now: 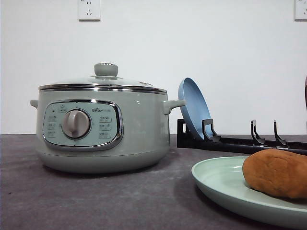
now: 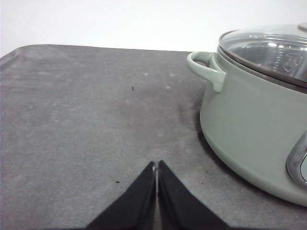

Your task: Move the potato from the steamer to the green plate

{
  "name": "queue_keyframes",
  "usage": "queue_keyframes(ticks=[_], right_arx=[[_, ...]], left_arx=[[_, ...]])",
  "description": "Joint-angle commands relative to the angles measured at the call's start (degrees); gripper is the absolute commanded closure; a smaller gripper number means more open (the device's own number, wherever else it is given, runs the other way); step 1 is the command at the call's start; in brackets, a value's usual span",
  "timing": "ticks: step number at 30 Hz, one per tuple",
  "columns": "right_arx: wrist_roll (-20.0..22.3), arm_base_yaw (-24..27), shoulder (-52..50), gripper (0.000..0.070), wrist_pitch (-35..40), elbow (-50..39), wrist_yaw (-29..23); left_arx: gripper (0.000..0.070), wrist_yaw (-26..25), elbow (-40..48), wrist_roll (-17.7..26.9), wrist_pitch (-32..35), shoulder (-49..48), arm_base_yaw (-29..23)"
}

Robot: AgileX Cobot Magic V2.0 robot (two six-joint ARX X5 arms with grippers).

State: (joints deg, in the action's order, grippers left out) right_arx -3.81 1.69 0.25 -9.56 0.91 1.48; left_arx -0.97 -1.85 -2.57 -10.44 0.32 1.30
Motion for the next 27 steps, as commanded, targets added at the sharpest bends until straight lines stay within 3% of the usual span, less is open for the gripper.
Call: queue_keyframes(ticks=[1,27], right_arx=[[0.4,0.1,0.0,0.0672,0.8,-0.3,0.0],[0.4,0.1,0.0,0.0672,0.7,-0.3,0.0]], left_arx=[[0.0700,0.2,1.2,-0.3,-0.4,-0.1,0.1],[0.0700,0.2,1.2,-0.3,-0.4,-0.1,0.1]])
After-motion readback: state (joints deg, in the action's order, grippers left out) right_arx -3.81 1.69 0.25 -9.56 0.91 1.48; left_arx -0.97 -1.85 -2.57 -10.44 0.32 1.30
